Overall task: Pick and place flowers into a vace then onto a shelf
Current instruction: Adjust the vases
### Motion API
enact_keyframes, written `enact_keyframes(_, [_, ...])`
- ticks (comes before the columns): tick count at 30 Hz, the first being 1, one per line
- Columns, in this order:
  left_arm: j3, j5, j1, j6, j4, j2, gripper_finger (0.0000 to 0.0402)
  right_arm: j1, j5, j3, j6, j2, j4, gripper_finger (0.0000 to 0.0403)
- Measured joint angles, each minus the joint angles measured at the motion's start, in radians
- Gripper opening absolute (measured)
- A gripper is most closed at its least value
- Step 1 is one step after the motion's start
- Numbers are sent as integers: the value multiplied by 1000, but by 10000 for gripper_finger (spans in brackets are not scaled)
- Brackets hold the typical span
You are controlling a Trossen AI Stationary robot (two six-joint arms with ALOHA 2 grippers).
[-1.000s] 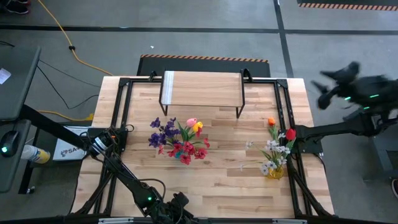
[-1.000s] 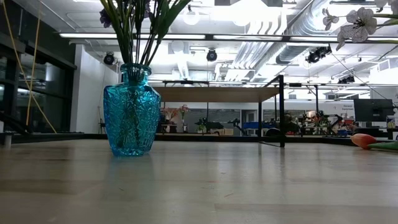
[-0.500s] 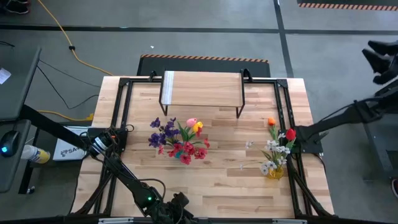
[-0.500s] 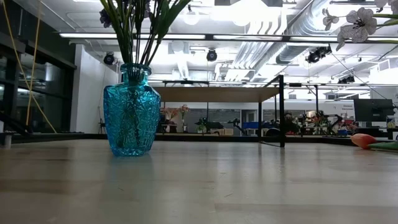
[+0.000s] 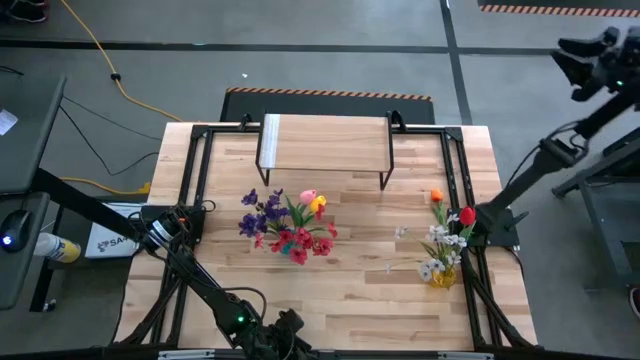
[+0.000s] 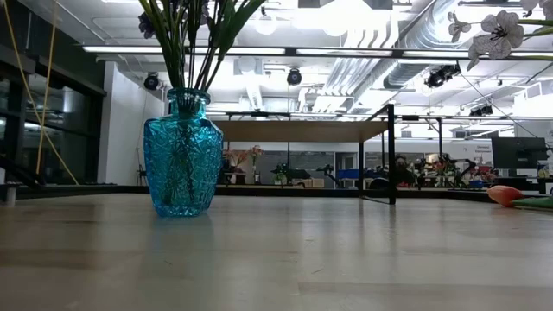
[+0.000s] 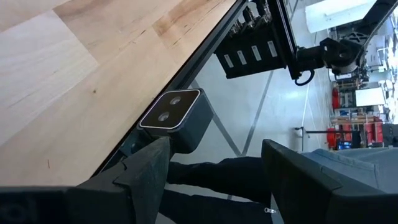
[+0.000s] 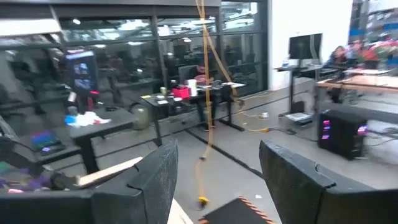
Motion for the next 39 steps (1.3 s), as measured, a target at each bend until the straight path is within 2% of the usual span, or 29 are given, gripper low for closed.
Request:
enact_keyframes(7, [0, 0, 0, 0, 0, 0, 287, 173, 33, -1, 69, -66, 0, 216])
enact_keyframes(17, [0, 0, 0, 0, 0, 0, 287, 301, 111, -1, 66, -138, 1, 216])
enact_keyframes(23, [0, -1, 0, -25, -2, 0, 287, 378, 94, -17, 102, -194, 1, 216])
enact_keyframes(29, [0, -1, 0, -27, 1, 0, 287, 432, 61, -152, 142, -269, 0, 216])
enact_keyframes(35, [0, -1, 0, -53, 4, 0, 287, 434, 37, -309, 215, -339, 1, 216])
enact_keyframes(39, [0, -2, 0, -81, 4, 0, 287, 408, -60, -398, 289, -385, 1, 216])
